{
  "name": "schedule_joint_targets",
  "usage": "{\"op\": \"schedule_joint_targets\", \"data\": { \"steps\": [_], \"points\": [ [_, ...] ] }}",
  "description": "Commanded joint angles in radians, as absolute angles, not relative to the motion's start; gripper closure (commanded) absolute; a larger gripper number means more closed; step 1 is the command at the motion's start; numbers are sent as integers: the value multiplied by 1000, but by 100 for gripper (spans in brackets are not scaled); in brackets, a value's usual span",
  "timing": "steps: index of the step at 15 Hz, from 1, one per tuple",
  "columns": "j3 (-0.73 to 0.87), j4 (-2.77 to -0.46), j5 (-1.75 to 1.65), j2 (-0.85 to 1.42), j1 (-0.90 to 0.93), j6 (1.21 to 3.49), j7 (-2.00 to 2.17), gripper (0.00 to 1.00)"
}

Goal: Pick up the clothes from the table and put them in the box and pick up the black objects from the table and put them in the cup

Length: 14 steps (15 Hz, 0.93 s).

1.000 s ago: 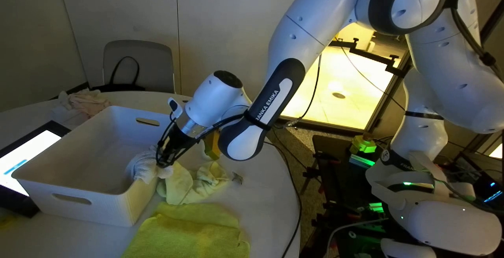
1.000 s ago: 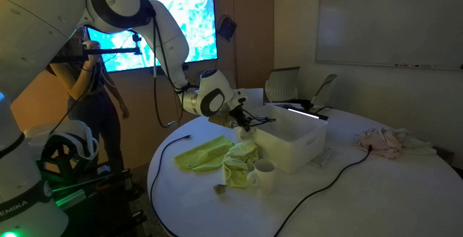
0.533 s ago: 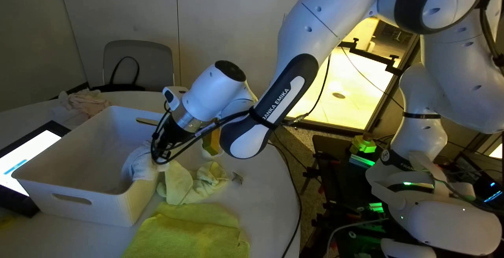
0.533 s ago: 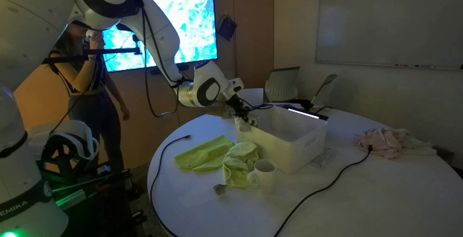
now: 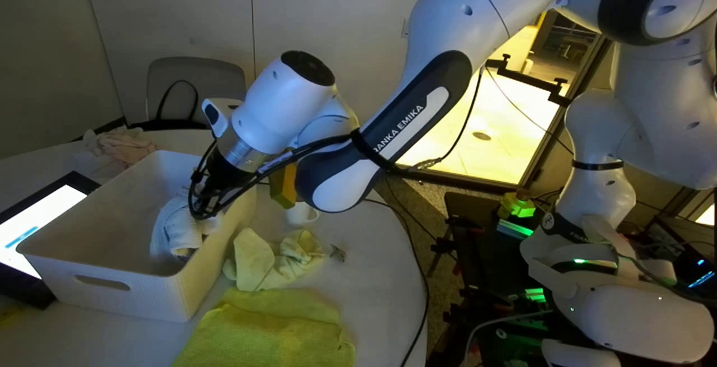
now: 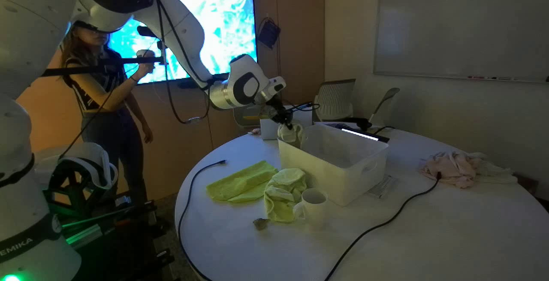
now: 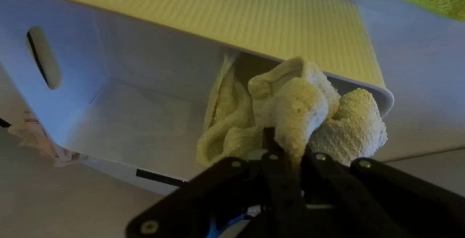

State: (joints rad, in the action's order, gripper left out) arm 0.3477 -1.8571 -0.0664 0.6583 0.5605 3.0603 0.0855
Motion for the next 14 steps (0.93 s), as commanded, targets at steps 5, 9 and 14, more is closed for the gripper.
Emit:
{"op": "schedule_joint_targets", "data": {
  "steps": [5, 9, 14],
  "points": [
    [171, -1482, -99, 828, 400, 2743, 143, 89],
    [147, -1322, -110, 912, 369, 2636, 182, 89],
    [133, -1234, -130, 959, 350, 2570, 204, 62]
  ]
}}
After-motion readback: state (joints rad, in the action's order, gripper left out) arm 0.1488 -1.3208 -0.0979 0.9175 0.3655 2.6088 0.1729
